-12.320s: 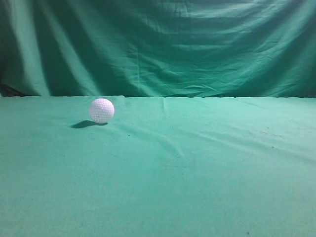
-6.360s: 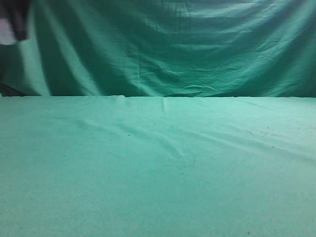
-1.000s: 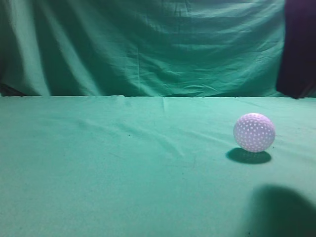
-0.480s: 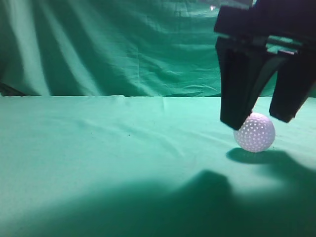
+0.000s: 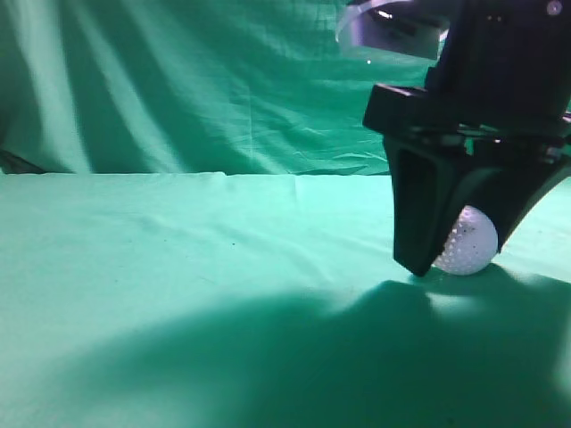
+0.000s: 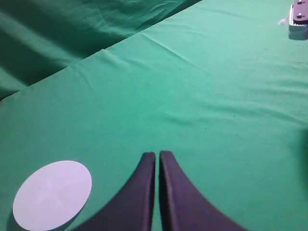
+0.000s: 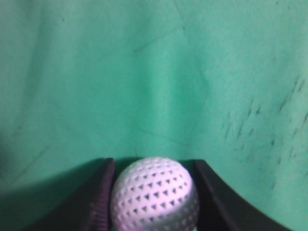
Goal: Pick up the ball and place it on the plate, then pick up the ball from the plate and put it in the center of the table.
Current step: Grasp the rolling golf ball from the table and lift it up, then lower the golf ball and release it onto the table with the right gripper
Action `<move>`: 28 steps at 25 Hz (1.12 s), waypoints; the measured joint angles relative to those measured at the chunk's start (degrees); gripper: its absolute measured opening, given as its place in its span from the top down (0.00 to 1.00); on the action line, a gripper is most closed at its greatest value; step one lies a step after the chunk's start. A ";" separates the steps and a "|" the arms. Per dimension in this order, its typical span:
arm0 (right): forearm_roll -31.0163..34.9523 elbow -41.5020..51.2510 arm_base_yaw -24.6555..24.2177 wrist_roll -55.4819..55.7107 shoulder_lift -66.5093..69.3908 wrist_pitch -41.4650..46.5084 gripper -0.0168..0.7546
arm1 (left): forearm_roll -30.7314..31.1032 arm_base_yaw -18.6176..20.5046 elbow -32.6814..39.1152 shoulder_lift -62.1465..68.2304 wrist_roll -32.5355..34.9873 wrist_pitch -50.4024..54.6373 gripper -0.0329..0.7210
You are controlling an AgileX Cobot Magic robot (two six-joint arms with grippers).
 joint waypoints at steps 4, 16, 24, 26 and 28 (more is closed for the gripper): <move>-0.04 -1.57 0.00 -0.01 0.41 1.25 0.56 | 0.00 0.00 0.00 -0.06 0.00 0.00 0.96; -0.04 -29.30 0.22 -0.39 3.64 12.18 0.56 | -0.21 0.00 0.00 -1.00 0.00 0.00 0.96; -0.04 -44.97 2.89 -3.36 17.78 17.47 0.56 | -0.21 0.00 0.00 -1.00 0.00 0.00 0.96; -0.04 -47.91 3.49 -3.62 21.02 18.14 0.56 | -0.21 0.00 0.00 -1.00 0.00 0.00 0.96; -0.04 -50.17 4.08 -3.76 24.06 18.14 0.56 | -0.21 0.00 0.00 -1.00 0.00 0.00 0.96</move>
